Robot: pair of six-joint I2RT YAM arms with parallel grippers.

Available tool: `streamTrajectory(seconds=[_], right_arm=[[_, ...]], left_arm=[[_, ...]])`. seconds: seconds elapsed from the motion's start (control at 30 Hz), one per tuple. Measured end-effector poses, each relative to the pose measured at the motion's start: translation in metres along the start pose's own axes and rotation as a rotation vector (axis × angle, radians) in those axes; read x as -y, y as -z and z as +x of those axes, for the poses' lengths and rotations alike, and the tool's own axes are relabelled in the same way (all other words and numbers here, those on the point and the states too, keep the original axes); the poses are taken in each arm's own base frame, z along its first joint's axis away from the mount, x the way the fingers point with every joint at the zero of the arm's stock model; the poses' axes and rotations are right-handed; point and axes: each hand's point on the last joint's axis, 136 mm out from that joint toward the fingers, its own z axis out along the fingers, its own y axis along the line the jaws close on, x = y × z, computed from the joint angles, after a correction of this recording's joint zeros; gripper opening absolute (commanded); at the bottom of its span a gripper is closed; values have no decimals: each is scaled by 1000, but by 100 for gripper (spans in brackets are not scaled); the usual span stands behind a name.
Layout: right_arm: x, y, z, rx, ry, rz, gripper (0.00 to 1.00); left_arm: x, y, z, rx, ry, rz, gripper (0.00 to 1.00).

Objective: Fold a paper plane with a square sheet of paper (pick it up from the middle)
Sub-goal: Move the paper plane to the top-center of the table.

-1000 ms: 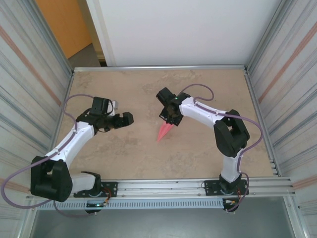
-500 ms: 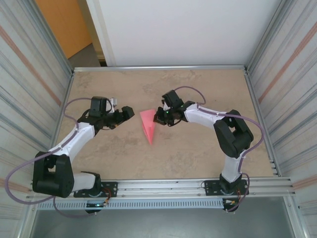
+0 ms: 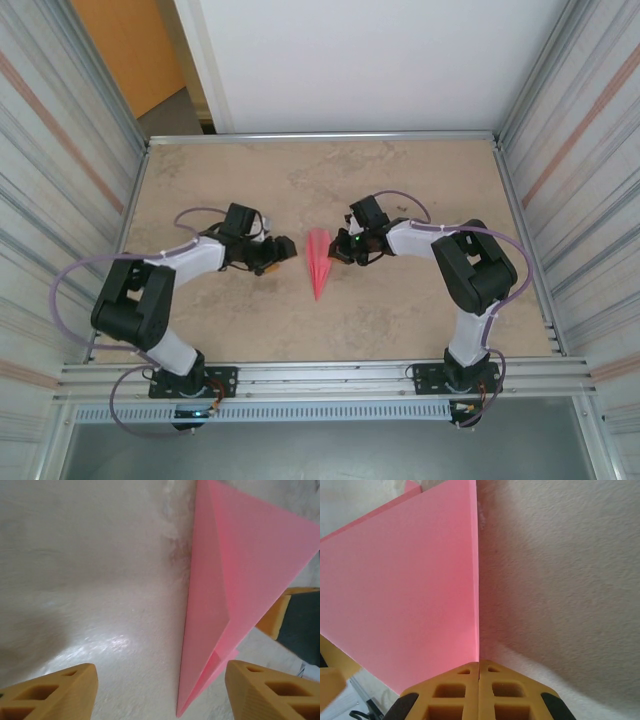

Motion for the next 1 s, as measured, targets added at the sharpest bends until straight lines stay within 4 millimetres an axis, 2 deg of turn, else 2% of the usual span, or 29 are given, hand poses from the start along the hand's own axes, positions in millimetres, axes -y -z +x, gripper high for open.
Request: streamTrajectory(seconds=[0.13, 0.3, 0.57, 0.83, 1.0], right_arm=[[-1, 0, -1, 5, 8, -5, 0], [-2, 0, -3, 10, 22, -11, 0], [-2, 0, -4, 13, 22, -12, 0], [-2, 1, -4, 14, 20, -11, 0], [1, 4, -9, 26, 11, -11, 0]], left_arm=[[10, -14, 4, -36, -19, 15, 60], [18, -20, -1, -43, -30, 38, 55], [26, -34, -16, -61, -33, 49, 34], [29, -43, -19, -99, -43, 16, 10], [22, -42, -18, -102, -47, -23, 5]])
